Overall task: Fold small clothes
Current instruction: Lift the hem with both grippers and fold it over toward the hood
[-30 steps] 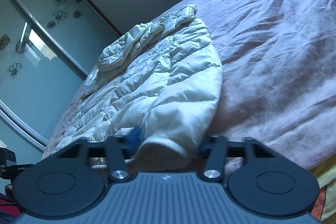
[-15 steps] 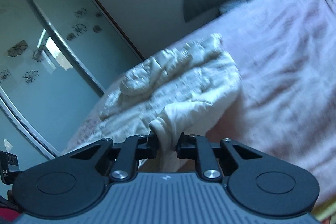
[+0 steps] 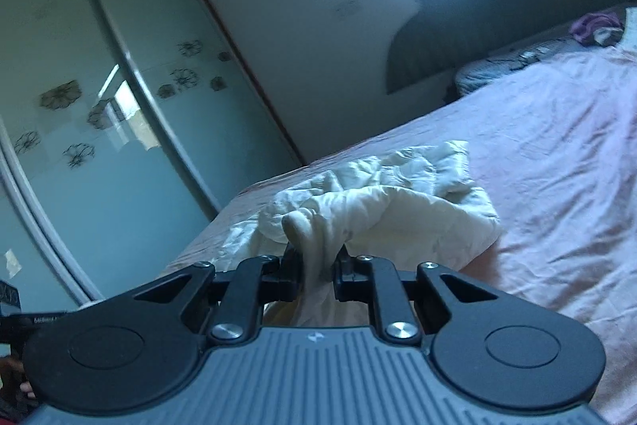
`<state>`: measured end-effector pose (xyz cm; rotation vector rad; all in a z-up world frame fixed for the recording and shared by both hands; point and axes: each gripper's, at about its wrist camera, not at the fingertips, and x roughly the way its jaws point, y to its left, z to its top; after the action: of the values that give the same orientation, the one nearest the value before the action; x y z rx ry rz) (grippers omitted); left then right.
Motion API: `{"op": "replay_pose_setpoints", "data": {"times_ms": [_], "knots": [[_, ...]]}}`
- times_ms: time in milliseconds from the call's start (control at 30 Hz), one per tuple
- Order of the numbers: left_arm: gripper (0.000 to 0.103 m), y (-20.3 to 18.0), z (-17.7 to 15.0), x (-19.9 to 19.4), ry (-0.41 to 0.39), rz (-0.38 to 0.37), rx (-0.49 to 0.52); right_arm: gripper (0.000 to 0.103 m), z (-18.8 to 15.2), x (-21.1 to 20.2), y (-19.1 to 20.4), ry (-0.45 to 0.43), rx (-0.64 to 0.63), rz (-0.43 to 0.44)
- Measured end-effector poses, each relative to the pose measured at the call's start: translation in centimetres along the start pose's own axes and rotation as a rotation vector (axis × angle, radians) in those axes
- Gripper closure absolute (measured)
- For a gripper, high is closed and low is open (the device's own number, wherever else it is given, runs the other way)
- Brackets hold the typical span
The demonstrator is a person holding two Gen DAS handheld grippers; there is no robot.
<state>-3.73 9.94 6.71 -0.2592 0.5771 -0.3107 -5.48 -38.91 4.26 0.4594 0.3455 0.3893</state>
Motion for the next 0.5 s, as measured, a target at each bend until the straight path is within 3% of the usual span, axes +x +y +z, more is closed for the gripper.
{"op": "replay_pose_setpoints", "data": {"times_ms": [267, 500], "knots": [[0.095, 1.9, -0.3, -2.3, -0.025, 0.080, -0.022, 0.088, -1.2, -1.8, 2.2, 0.020, -0.024, 0.054], [0.096, 0.6, 1.0, -1.5, -0.065, 0.067, 0.020, 0.088, -0.7, -1.6, 0.6, -0.019, 0.038, 0.010]]}}
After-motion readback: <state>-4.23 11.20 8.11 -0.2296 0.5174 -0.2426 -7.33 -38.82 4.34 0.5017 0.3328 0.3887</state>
